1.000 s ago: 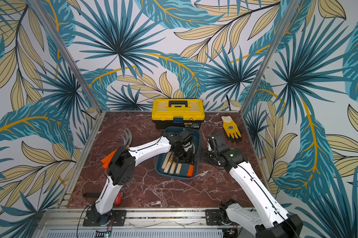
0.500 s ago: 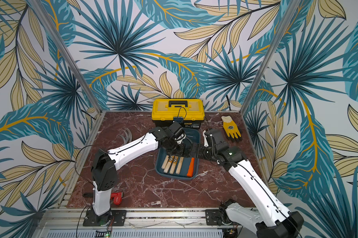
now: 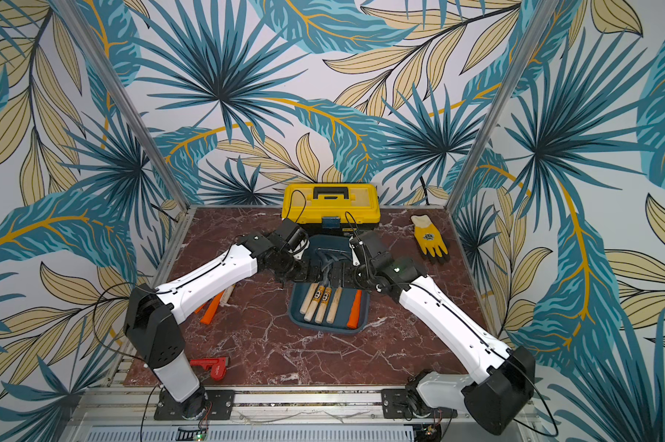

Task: Put small sickles into storage boxes
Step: Place the sickle in the storage box, then pick up the sickle at the center of the board.

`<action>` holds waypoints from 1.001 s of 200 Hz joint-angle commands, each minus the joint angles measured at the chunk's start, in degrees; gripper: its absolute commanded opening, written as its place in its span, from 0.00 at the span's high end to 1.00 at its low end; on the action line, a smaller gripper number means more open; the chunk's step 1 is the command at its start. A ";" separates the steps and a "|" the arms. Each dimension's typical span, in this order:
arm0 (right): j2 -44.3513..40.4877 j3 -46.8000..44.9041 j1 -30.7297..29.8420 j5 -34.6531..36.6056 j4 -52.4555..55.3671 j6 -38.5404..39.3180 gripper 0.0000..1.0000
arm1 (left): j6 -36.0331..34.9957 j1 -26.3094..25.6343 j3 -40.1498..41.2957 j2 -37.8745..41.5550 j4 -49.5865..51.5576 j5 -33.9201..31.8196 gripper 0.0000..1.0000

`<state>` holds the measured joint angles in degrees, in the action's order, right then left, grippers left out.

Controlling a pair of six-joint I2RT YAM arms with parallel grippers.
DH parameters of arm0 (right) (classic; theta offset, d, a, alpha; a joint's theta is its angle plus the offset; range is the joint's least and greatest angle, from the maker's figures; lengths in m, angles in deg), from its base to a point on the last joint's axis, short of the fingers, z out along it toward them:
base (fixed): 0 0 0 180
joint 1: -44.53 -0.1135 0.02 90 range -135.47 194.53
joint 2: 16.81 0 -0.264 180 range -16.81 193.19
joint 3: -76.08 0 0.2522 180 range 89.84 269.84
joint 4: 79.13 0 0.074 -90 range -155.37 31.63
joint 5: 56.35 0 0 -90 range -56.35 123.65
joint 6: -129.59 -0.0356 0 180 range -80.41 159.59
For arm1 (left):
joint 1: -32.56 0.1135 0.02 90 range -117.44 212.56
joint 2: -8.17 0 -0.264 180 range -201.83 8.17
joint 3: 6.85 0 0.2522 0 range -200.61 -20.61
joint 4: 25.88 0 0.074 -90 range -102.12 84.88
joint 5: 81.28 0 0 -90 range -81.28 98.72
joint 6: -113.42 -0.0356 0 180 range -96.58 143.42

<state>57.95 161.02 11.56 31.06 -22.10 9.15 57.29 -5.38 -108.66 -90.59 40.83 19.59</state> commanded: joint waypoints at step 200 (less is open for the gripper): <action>27.98 24.27 -3.97 -9.74 -0.92 5.43 0.00 | -4.16 24.83 15.19 2.64 -0.21 -9.36 0.01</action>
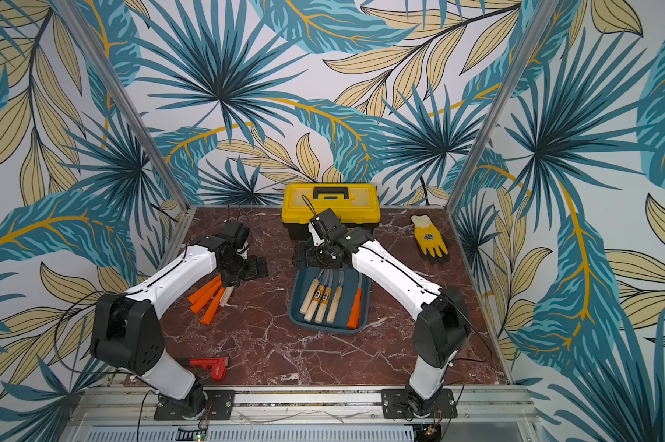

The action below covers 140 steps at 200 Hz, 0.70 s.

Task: Put small sickles into storage boxes
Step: Pick up the sickle at the center of the board.

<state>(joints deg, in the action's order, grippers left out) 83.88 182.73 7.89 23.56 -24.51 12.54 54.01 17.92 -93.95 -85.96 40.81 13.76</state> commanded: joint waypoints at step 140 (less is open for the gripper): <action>7.60 5.03 0.59 -3.93 5.19 5.62 0.01 | -4.64 5.75 -6.53 -16.29 -0.84 -10.80 0.01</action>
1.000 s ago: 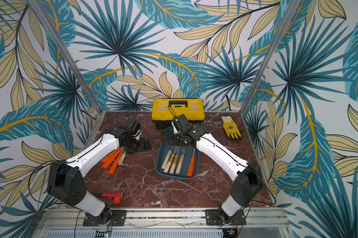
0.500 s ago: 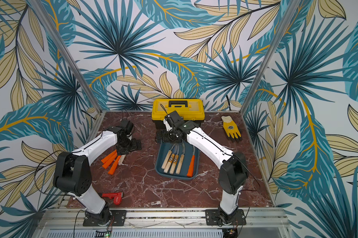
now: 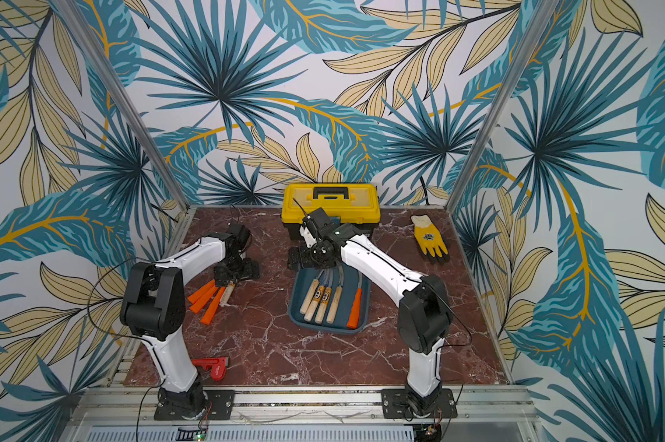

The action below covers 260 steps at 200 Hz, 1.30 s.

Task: Put small sickles into storage boxes
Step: Pick up the sickle at the center of the board.

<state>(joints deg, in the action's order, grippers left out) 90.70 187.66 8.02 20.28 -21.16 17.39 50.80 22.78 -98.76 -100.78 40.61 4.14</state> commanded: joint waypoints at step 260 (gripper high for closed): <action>-2.90 -3.52 1.84 3.13 0.42 -2.85 0.00 | -1.89 -6.56 1.93 -3.17 -4.57 8.82 1.00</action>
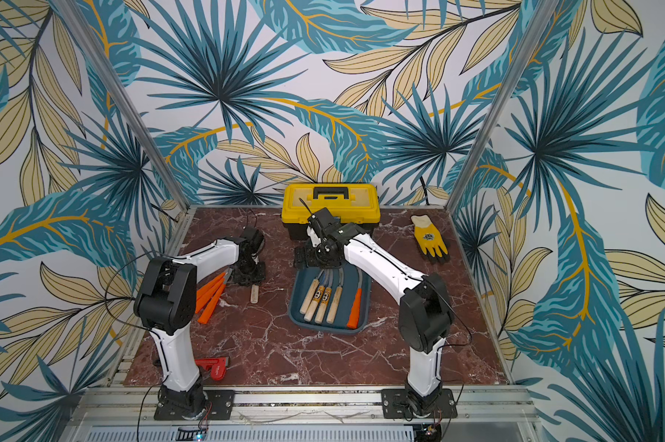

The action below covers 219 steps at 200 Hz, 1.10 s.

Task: Put small sickles into storage boxes
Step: Pick up the sickle at the center of the board.

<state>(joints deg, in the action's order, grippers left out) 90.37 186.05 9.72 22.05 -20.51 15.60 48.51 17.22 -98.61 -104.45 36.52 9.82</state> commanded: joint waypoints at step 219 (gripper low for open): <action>-18.07 -17.68 -0.69 5.33 -3.94 -8.22 0.00 | 6.36 -9.08 13.04 22.49 0.44 7.59 1.00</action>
<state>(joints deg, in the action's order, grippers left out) 74.67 170.68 9.66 25.94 -23.72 9.05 53.34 9.40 -86.19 -85.21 36.65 16.88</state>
